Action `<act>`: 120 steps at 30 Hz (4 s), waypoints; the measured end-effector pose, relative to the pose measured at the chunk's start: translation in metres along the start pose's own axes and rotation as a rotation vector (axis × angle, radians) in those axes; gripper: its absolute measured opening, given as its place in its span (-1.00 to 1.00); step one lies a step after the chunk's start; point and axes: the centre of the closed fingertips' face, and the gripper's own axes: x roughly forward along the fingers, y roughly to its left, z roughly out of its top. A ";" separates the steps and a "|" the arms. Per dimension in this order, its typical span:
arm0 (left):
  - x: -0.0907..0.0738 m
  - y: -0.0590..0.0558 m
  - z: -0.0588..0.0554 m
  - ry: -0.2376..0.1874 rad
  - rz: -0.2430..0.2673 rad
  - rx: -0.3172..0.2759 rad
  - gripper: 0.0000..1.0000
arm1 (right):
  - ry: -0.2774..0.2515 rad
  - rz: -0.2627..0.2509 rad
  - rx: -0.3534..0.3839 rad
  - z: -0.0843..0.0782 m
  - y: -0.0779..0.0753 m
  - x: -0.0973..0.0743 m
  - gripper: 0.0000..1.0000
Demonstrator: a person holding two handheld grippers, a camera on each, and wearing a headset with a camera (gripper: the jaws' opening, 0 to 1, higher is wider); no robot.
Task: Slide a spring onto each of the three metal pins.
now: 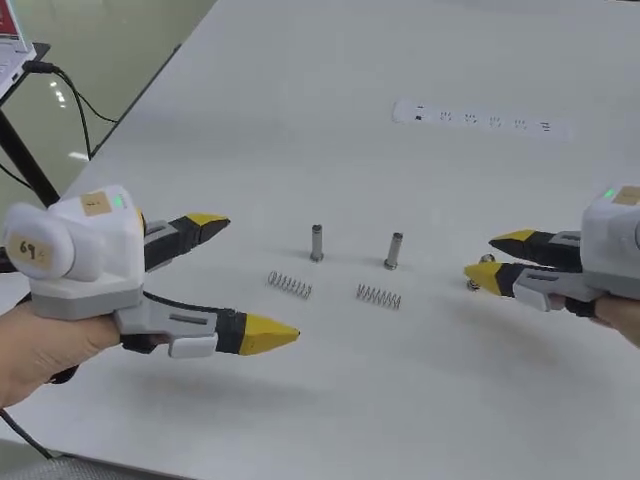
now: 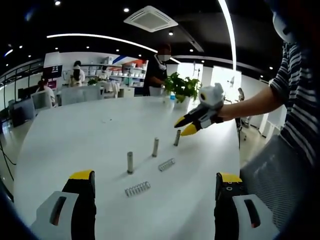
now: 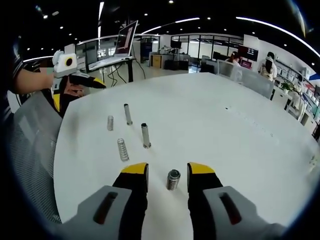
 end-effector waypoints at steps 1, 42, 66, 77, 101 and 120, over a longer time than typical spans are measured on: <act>0.000 0.000 0.000 0.000 -0.001 -0.001 0.96 | -0.002 0.000 0.003 0.001 0.000 -0.001 -0.40; -0.004 0.000 -0.003 0.015 0.002 0.000 0.96 | 0.051 0.253 -0.097 0.045 0.071 -0.012 -0.49; -0.006 0.001 -0.008 0.027 0.010 -0.003 0.96 | 0.435 0.350 -0.332 0.008 0.097 0.046 -0.69; -0.008 0.003 -0.010 0.032 0.014 -0.006 0.96 | 0.509 0.370 -0.334 -0.014 0.099 0.071 -0.72; -0.002 -0.007 -0.009 0.039 -0.007 0.000 0.96 | 0.487 0.357 -0.398 -0.015 0.095 0.060 -0.85; 0.017 -0.036 -0.003 0.034 -0.111 0.009 0.80 | 0.444 0.390 -0.450 0.001 0.109 0.012 -0.85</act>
